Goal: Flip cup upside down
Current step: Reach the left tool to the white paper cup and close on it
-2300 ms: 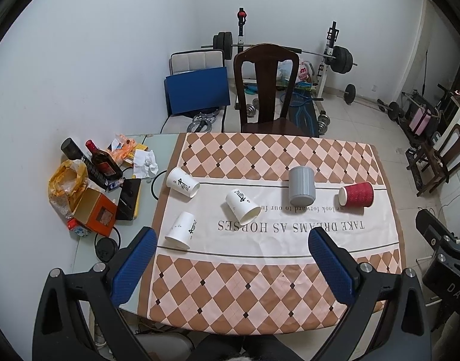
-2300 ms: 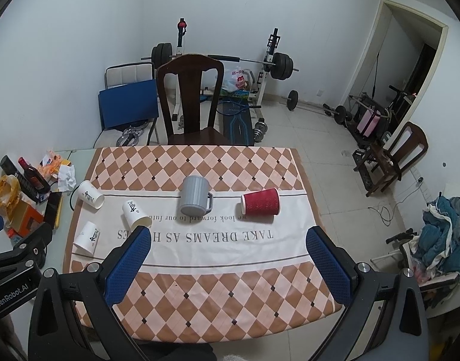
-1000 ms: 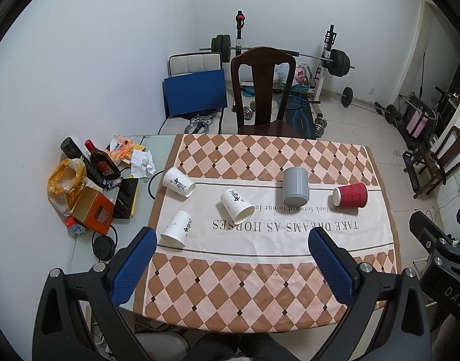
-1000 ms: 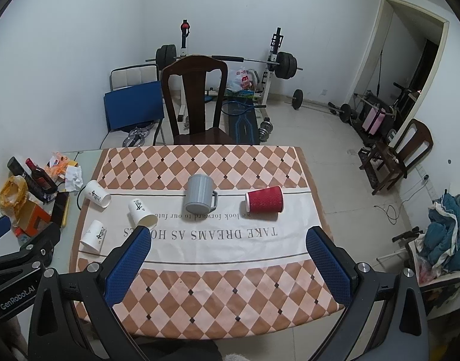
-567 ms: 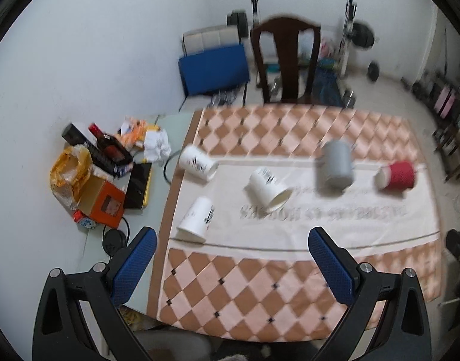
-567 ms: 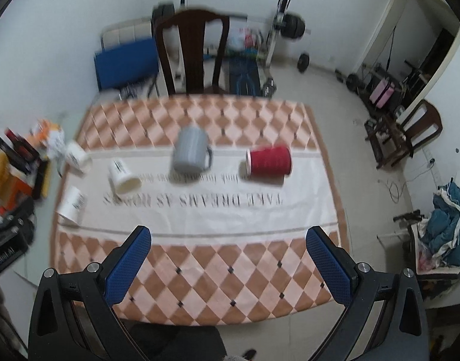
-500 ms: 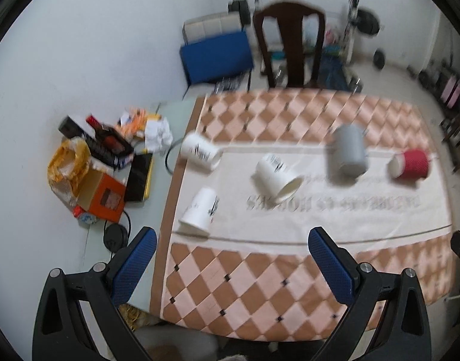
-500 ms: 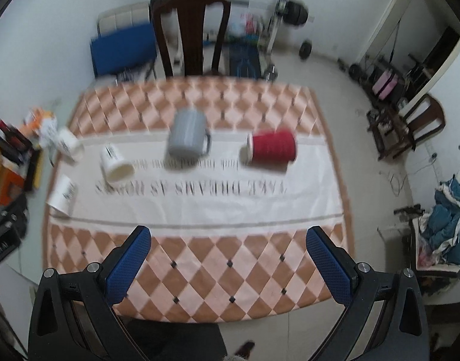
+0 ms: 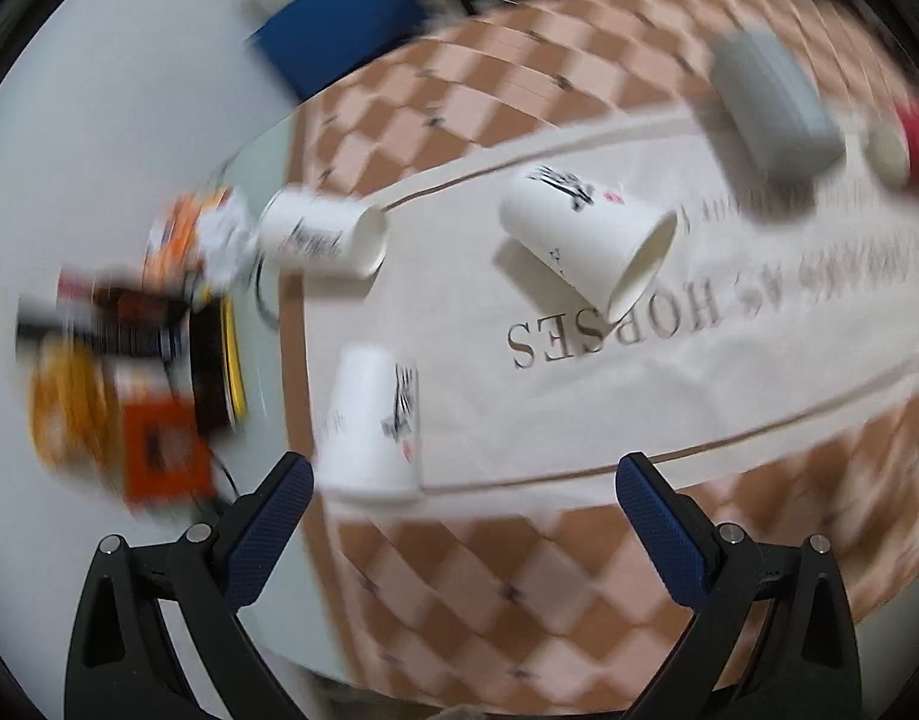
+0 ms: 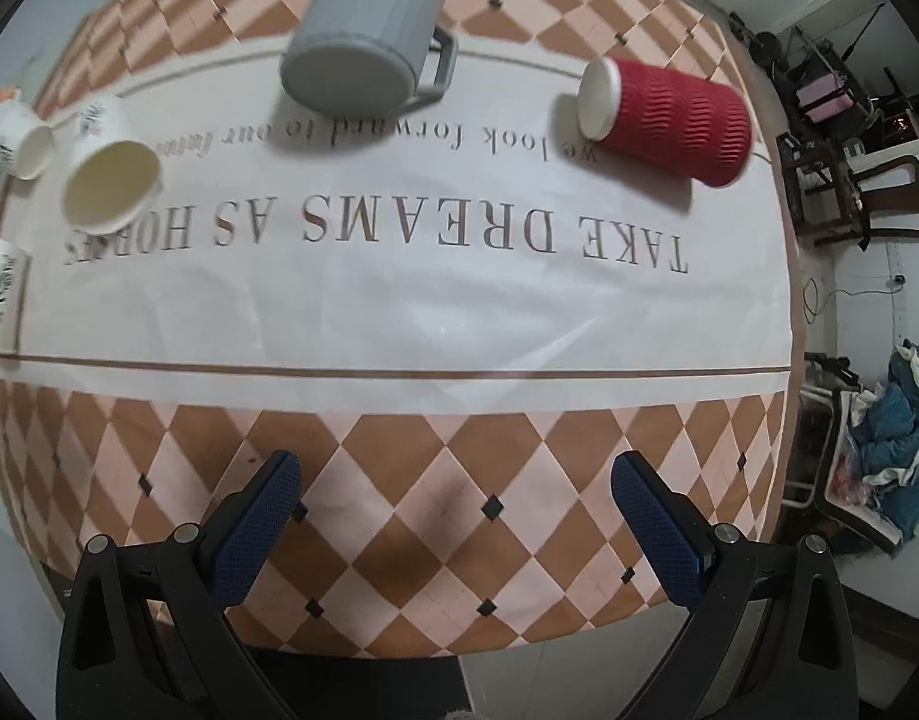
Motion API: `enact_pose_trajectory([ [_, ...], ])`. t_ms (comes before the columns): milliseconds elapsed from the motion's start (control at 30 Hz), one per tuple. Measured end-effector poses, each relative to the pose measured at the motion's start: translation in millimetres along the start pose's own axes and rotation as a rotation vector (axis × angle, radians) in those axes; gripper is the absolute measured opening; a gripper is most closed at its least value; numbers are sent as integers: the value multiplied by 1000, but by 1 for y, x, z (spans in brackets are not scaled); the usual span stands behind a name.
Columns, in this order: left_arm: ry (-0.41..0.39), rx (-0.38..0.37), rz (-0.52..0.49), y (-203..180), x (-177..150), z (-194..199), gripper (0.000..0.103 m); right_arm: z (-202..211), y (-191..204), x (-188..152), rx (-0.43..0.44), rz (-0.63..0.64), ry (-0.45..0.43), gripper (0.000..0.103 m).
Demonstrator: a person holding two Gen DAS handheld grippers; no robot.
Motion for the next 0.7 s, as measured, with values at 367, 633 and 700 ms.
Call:
enact_pose_trajectory([
  [367, -57, 280, -873, -34, 30, -42, 101, -29, 9, 39, -8, -67, 110, 103],
  [633, -202, 341, -1315, -79, 54, -66, 89, -45, 9, 45, -2, -104, 159, 103],
  [700, -217, 357, -1404, -90, 52, -73, 79, -48, 7, 44, -14, -110, 166, 103],
])
Point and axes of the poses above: each gripper's, at about its wrist camera, not at the fingertips, and z roughly against the way its jaws point, y to its left, x to its top, the point moved 2 cm from there along -z, roughly the way its jaws point, and after that the axes turned 5 degrees about -x, right-handed, at the moved point
